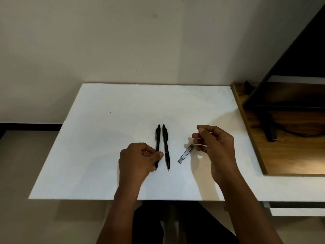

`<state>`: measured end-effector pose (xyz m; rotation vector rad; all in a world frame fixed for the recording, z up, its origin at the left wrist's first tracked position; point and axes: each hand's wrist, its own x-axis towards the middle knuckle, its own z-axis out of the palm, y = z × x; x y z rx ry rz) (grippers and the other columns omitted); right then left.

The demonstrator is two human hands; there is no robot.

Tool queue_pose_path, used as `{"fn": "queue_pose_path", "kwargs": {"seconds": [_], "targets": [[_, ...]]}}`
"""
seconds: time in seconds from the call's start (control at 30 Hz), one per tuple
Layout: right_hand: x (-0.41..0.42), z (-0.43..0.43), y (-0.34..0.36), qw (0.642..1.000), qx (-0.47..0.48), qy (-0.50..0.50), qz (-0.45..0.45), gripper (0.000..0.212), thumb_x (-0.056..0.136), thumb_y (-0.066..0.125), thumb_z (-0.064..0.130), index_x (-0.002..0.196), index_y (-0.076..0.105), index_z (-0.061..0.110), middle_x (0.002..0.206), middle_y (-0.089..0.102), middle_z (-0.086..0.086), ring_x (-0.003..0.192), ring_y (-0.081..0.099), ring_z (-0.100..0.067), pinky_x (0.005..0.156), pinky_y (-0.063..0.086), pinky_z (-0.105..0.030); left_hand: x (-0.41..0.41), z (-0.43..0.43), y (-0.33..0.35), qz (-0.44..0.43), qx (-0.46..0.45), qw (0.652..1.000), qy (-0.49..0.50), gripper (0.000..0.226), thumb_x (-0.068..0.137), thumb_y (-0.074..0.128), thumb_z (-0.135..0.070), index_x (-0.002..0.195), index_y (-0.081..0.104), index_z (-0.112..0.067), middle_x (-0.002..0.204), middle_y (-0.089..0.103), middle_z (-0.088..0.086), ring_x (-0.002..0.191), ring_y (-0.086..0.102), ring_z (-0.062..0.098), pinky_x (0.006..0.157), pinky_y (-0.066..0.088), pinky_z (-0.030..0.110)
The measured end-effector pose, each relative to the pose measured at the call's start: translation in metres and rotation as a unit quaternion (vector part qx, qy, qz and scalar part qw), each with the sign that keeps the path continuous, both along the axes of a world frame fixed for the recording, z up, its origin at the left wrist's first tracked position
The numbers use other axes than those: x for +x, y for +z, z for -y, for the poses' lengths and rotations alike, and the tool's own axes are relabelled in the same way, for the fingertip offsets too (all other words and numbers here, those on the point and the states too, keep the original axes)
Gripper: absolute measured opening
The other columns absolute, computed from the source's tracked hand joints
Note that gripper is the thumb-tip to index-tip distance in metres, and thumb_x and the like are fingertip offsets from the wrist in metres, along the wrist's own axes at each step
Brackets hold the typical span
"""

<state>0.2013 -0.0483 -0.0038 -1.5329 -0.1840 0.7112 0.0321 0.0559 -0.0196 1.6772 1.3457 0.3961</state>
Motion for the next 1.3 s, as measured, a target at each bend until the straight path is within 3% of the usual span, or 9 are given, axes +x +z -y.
{"fn": "queue_pose_path", "kwargs": {"seconds": [0.23, 0.47, 0.67, 0.77, 0.9, 1.0, 1.1, 1.2, 1.3], "targets": [[0.003, 0.001, -0.001, 1.000, -0.016, -0.007, -0.005, 0.015, 0.097, 0.060, 0.011, 0.104, 0.074, 0.009, 0.083, 0.077, -0.010, 0.075, 0.070, -0.022, 0.077, 0.057, -0.036, 0.006, 0.005, 0.000, -0.014, 0.009, 1.000, -0.006, 0.021, 0.073, 0.085, -0.034, 0.069, 0.071, -0.018, 0.048, 0.070, -0.005, 0.042, 0.067, 0.006, 0.057, 0.049, 0.021], [0.015, 0.008, -0.003, 0.999, -0.041, -0.011, -0.004, 0.013, 0.096, 0.062, 0.011, 0.101, 0.074, 0.011, 0.084, 0.078, -0.011, 0.070, 0.071, -0.018, 0.063, 0.057, -0.026, 0.005, 0.005, -0.005, -0.001, -0.019, 1.000, 0.011, 0.026, 0.070, 0.087, -0.036, 0.072, 0.068, -0.019, 0.050, 0.071, -0.004, 0.042, 0.069, 0.011, 0.064, 0.061, 0.034], [0.026, 0.018, -0.012, 0.963, -0.212, 0.048, 0.158, 0.011, 0.086, 0.073, 0.012, 0.085, 0.078, 0.022, 0.078, 0.077, 0.000, 0.067, 0.070, -0.014, 0.061, 0.050, -0.024, 0.005, 0.004, -0.006, 0.002, -0.022, 0.999, 0.024, 0.027, 0.069, 0.088, -0.036, 0.071, 0.068, -0.019, 0.051, 0.070, -0.003, 0.041, 0.068, 0.012, 0.057, 0.061, 0.032], [0.023, 0.018, -0.014, 0.934, -0.272, 0.113, 0.204, 0.012, 0.079, 0.081, 0.015, 0.086, 0.080, 0.024, 0.078, 0.074, 0.006, 0.075, 0.069, -0.010, 0.063, 0.047, -0.021, 0.007, 0.006, -0.003, -0.005, 0.030, 0.999, 0.036, 0.023, 0.075, 0.084, -0.037, 0.071, 0.068, -0.021, 0.053, 0.069, -0.003, 0.045, 0.067, 0.012, 0.052, 0.058, 0.030], [0.014, 0.014, -0.014, 0.911, -0.286, 0.144, 0.262, 0.020, 0.070, 0.088, 0.018, 0.085, 0.078, 0.026, 0.079, 0.070, 0.009, 0.072, 0.064, -0.007, 0.069, 0.049, -0.025, 0.016, 0.016, 0.006, -0.025, 0.166, 0.986, 0.013, 0.015, 0.084, 0.074, -0.038, 0.076, 0.069, -0.026, 0.058, 0.062, -0.008, 0.056, 0.059, 0.009, 0.053, 0.041, 0.023], [0.013, 0.013, -0.012, 0.897, -0.300, 0.143, 0.292, 0.015, 0.071, 0.088, 0.020, 0.079, 0.077, 0.024, 0.075, 0.069, 0.008, 0.071, 0.062, -0.009, 0.063, 0.044, -0.024, 0.029, 0.033, 0.006, -0.047, 0.227, 0.971, -0.063, 0.012, 0.087, 0.069, -0.041, 0.088, 0.074, -0.031, 0.075, 0.066, -0.009, 0.079, 0.062, 0.013, 0.062, 0.045, 0.027], [0.013, 0.012, -0.012, 0.891, -0.309, 0.147, 0.299, 0.012, 0.074, 0.087, 0.018, 0.080, 0.077, 0.019, 0.071, 0.065, 0.009, 0.072, 0.062, -0.010, 0.063, 0.044, -0.023, 0.039, 0.047, -0.001, -0.082, 0.275, 0.950, -0.127, 0.027, 0.088, 0.067, -0.045, 0.107, 0.076, -0.028, 0.098, 0.069, -0.007, 0.101, 0.058, 0.017, 0.078, 0.048, 0.029], [0.013, 0.012, -0.013, 0.886, -0.320, 0.155, 0.299, 0.010, 0.078, 0.083, 0.016, 0.083, 0.074, 0.016, 0.074, 0.063, 0.009, 0.074, 0.061, -0.011, 0.068, 0.042, -0.024, 0.044, 0.051, -0.006, -0.138, 0.295, 0.932, -0.160, 0.032, 0.089, 0.065, -0.047, 0.111, 0.074, -0.026, 0.102, 0.065, -0.005, 0.104, 0.056, 0.021, 0.084, 0.046, 0.034], [0.012, 0.012, -0.015, 0.876, -0.328, 0.162, 0.315, 0.009, 0.083, 0.078, 0.013, 0.084, 0.070, 0.015, 0.081, 0.066, 0.005, 0.080, 0.061, -0.014, 0.072, 0.043, -0.025, 0.046, 0.051, -0.007, -0.163, 0.311, 0.923, -0.155, 0.023, 0.085, 0.073, -0.040, 0.100, 0.078, -0.023, 0.093, 0.066, -0.003, 0.097, 0.059, 0.023, 0.079, 0.048, 0.036]]}}
